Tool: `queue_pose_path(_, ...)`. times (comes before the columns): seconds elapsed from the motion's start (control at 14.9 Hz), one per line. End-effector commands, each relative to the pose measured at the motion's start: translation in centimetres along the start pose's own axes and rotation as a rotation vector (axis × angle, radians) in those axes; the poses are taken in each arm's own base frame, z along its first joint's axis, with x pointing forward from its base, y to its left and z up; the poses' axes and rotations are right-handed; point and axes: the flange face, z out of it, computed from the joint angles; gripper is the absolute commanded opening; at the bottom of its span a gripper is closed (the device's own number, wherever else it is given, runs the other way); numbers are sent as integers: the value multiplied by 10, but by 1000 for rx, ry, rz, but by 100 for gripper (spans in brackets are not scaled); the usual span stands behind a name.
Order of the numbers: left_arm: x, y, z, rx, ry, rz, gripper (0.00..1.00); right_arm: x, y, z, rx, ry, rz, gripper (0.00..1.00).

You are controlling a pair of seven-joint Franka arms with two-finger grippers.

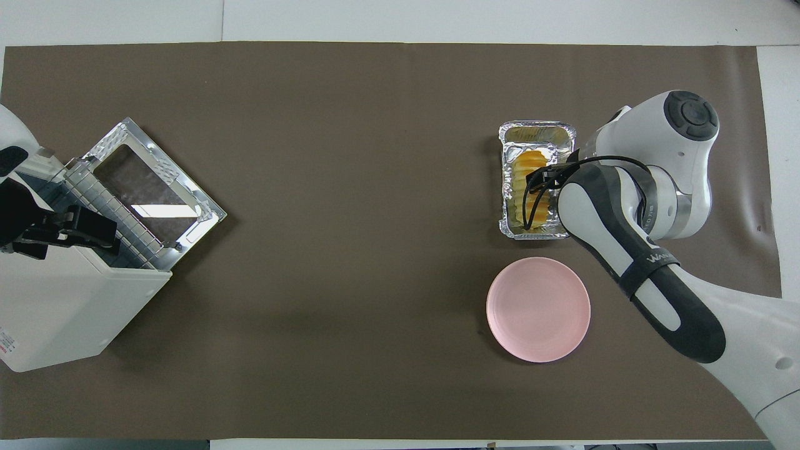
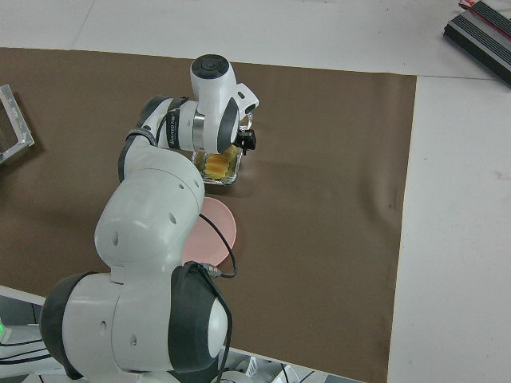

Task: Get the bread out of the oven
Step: 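Lower the right gripper into the tray and grasp the bread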

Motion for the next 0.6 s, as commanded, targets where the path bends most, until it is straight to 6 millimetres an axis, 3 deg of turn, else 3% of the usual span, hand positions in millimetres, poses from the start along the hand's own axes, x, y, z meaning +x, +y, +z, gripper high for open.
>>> queue_pose_path(0.0,-5,-2,-1,12,17,0,100,-3,-1,5,18,5,35,95)
queue_pose_path(0.13,-5,-2,-1,12,17,0,100,-4,-26,6,18,-2,-3,95)
queue_pose_path(0.54,-5,-2,-1,12,17,2,100,-2,-16,-21,7,-33,-9,100)
